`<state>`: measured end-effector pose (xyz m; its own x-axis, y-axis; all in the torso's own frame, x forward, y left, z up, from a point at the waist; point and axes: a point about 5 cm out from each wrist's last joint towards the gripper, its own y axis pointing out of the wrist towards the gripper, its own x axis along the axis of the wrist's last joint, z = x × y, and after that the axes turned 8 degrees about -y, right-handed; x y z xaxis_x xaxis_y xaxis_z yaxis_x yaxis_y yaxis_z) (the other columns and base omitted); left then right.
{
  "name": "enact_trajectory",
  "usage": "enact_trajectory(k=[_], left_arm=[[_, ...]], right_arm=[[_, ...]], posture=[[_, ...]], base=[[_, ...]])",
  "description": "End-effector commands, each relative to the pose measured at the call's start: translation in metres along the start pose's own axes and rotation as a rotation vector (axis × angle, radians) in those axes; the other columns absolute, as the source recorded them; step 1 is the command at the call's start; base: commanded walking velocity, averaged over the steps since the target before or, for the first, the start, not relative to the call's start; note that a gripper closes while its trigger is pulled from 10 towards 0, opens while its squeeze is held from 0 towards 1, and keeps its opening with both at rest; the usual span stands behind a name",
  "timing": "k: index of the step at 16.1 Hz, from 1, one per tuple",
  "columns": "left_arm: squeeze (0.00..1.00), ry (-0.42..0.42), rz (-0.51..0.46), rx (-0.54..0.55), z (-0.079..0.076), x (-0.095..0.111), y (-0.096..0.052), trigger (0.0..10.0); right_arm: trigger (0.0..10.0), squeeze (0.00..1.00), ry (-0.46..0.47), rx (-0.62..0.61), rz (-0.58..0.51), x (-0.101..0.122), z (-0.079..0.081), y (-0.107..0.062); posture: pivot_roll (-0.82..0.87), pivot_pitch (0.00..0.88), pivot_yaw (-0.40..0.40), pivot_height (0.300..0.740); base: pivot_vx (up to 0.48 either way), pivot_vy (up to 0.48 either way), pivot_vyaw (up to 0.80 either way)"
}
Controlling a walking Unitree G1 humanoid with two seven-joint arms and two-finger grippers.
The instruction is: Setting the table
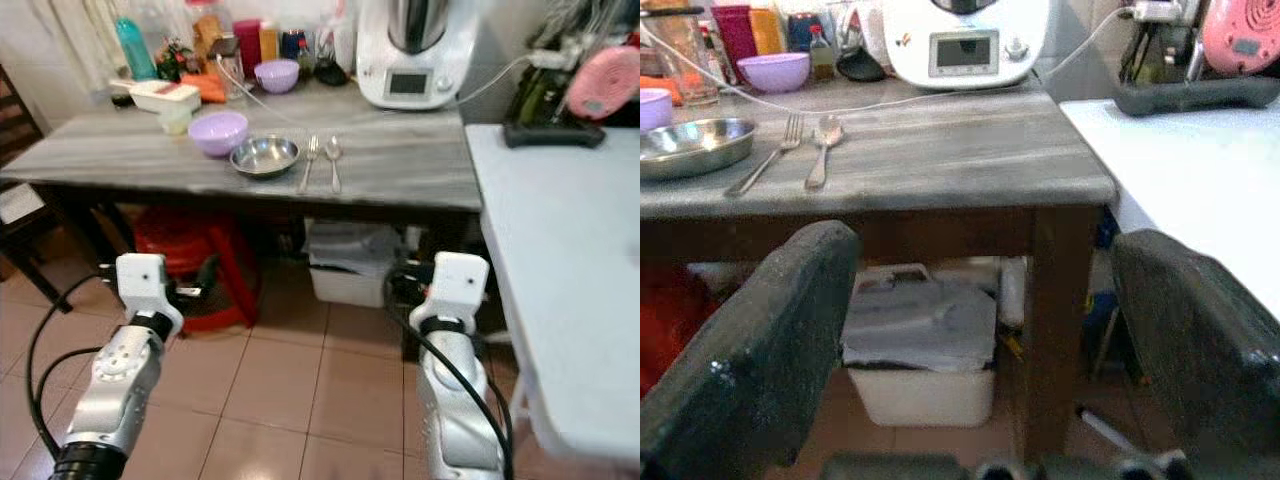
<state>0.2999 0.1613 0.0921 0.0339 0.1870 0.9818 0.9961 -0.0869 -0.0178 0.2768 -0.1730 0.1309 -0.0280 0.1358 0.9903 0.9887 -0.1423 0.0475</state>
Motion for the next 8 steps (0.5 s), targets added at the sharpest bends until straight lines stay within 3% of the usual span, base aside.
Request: enact_trajectory(k=[1,8], left_arm=[[0.00,0.007,-0.005,-0.022,-0.001,0.001,0.000,10.0],[0.00,-0.025,-0.023,-0.115,-0.011,0.004,0.000,10.0]], right_arm=[[10.0,0.00,-0.005,0.002,-0.001,0.000,-0.001,0.001],[10.0,0.00,-0.027,0.023,-0.022,0.002,0.002,0.002]], posture=[[-0.13,0.000,0.096,0.740],[-0.13,0.000,0.098,0.740]], base=[[0.000,0.000,0.00],[0.000,0.000,0.00]])
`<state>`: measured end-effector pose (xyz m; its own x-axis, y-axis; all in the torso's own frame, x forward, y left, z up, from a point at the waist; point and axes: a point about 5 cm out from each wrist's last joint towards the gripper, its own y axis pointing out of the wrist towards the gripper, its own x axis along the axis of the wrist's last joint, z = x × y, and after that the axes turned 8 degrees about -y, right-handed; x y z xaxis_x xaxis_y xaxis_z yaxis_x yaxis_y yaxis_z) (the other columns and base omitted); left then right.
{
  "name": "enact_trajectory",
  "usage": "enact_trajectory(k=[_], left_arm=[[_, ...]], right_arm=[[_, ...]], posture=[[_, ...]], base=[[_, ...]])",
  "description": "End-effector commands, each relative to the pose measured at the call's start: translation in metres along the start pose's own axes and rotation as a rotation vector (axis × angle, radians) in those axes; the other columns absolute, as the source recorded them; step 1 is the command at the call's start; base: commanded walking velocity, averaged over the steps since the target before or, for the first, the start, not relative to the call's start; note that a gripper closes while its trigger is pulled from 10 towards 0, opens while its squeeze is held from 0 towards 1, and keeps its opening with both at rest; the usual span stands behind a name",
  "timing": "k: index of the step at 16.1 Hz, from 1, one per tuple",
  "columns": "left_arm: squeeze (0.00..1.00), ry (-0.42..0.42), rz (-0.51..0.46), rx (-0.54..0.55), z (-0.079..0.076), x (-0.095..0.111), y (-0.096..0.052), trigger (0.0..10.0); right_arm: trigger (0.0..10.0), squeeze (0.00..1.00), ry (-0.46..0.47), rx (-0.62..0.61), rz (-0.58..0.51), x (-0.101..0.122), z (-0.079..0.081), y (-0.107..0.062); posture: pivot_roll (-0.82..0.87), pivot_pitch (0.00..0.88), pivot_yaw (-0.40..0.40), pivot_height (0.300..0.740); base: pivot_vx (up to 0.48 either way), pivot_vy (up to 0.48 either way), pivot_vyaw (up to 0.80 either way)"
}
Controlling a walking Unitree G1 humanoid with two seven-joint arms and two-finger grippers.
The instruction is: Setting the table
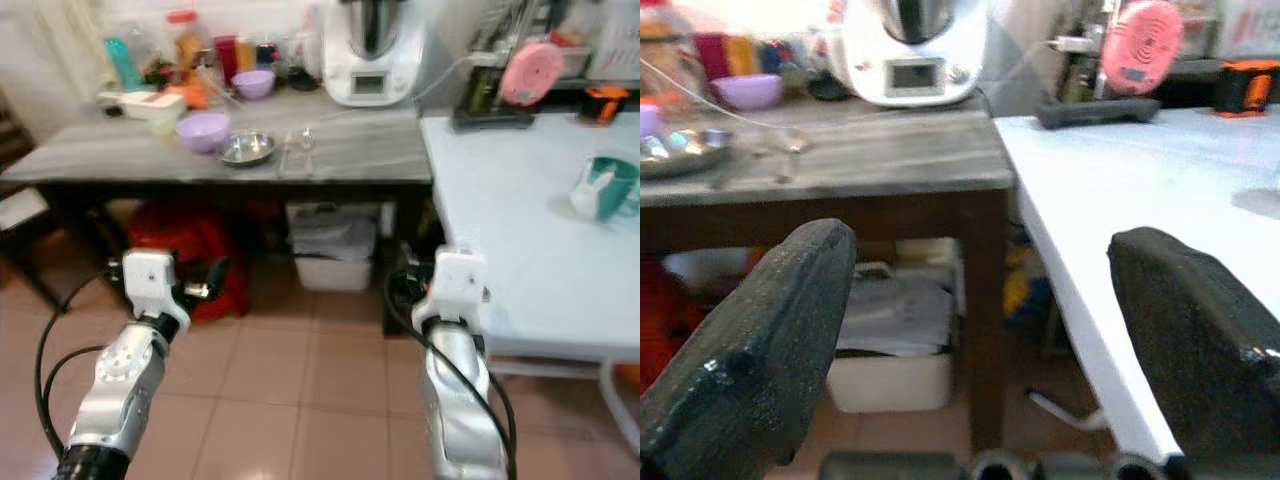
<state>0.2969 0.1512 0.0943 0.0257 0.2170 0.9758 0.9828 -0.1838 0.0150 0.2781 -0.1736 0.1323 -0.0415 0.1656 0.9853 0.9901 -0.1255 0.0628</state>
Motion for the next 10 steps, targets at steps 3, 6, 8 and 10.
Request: enact_trajectory(k=[3,6,8,10], left_arm=[[0.00,0.001,-0.011,-0.028,-0.0011,0.0042,0.0018,10.0],[0.00,-0.003,-0.009,-0.037,-0.0016,0.0043,0.0017,10.0],[0.00,-0.004,-0.008,-0.049,-0.0032,0.0040,0.0016,10.0],[0.00,-0.007,-0.006,-0.056,-0.0037,0.0039,0.0017,10.0]], right_arm=[[10.0,0.00,0.007,0.011,-0.005,0.0010,0.0033,0.0009],[10.0,0.00,0.010,0.011,-0.005,0.0009,0.0034,0.0016],[10.0,0.00,0.011,0.009,-0.005,0.0010,0.0033,0.0027],[10.0,0.00,0.015,0.002,-0.002,0.0007,0.0023,0.0038]], posture=[[-0.13,0.000,0.097,0.740],[-0.12,0.000,0.097,0.740],[-0.12,0.000,0.099,0.740],[-0.12,0.000,0.101,0.740]], base=[[0.000,-0.319,0.00],[0.000,-0.351,0.00],[0.000,-0.352,0.00],[0.000,-0.354,0.00]])
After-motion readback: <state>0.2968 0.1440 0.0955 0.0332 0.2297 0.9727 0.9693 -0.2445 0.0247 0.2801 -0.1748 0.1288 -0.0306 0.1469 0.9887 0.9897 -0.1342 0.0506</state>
